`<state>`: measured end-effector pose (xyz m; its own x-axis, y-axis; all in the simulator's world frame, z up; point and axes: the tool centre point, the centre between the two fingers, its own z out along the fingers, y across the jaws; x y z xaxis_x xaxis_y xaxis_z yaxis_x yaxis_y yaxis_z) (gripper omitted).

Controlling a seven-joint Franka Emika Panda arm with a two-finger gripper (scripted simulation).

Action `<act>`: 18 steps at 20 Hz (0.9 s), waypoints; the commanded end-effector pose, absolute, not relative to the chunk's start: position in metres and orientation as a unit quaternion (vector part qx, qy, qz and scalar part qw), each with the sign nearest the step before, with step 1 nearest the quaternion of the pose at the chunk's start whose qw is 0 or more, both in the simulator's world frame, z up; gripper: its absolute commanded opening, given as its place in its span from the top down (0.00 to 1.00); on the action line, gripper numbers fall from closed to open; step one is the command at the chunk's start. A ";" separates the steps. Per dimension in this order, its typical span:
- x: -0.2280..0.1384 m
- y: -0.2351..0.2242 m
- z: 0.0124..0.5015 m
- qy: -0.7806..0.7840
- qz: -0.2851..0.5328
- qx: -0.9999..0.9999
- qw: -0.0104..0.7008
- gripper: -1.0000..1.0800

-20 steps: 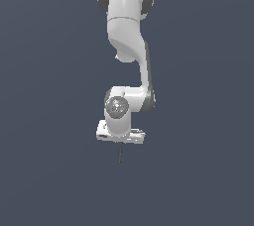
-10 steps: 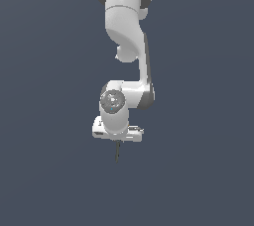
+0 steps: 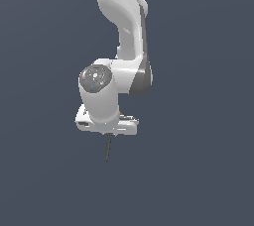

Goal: Pick up the object and move it to a goal position.

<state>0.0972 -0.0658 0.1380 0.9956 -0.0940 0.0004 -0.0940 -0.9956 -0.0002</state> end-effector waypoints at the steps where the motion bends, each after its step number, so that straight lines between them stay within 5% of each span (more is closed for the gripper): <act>1: 0.100 -0.074 0.166 0.047 0.000 -0.999 0.000 1.00; 18: 0.123 -0.116 0.315 0.047 0.000 -0.999 0.000 1.00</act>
